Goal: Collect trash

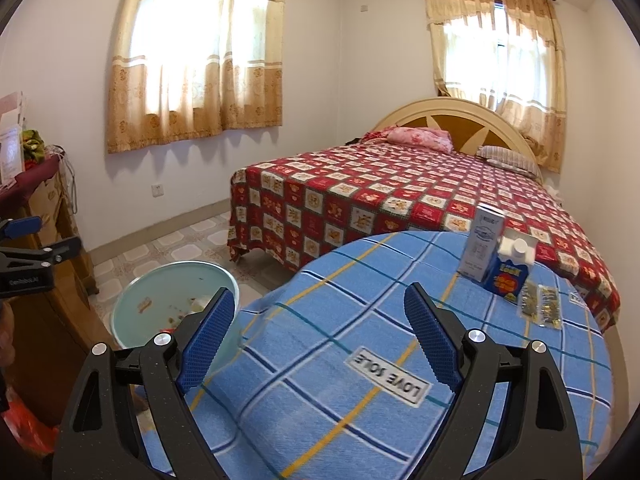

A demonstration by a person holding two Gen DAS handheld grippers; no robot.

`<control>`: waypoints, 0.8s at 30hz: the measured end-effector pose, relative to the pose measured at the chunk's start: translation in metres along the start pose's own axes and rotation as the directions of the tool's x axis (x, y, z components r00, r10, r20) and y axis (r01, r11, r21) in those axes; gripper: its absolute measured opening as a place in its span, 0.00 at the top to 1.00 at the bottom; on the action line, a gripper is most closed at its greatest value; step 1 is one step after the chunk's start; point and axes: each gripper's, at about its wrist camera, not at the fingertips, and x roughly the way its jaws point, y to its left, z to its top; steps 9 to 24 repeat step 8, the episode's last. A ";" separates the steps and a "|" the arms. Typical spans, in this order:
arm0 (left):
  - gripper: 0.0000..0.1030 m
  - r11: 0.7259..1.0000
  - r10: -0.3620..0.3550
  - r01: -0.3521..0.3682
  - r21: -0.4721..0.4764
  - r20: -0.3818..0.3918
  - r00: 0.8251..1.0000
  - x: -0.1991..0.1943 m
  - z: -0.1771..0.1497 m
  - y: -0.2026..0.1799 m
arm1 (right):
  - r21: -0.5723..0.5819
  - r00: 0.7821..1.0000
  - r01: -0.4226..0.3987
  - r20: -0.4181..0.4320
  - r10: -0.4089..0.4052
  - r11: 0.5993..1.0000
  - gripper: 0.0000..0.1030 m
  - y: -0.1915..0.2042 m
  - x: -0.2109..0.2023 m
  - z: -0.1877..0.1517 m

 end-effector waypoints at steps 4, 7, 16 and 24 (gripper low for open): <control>0.06 1.000 0.002 -0.002 -0.003 -0.010 1.000 0.003 -0.003 -0.003 | 0.075 0.991 0.095 -0.106 -0.087 0.993 0.13 -0.052 0.020 -0.010; 0.06 1.000 0.000 0.000 0.003 -0.021 1.000 0.008 -0.005 -0.006 | 0.131 0.953 0.233 -0.228 -0.199 0.964 0.13 -0.110 0.044 -0.026; 0.06 1.000 0.000 0.000 0.005 -0.022 1.000 0.009 -0.006 -0.007 | 0.143 0.933 0.280 -0.272 -0.234 0.949 0.13 -0.129 0.052 -0.032; 0.06 1.000 0.000 0.000 0.005 -0.022 1.000 0.009 -0.006 -0.007 | 0.143 0.933 0.280 -0.272 -0.234 0.949 0.13 -0.129 0.052 -0.032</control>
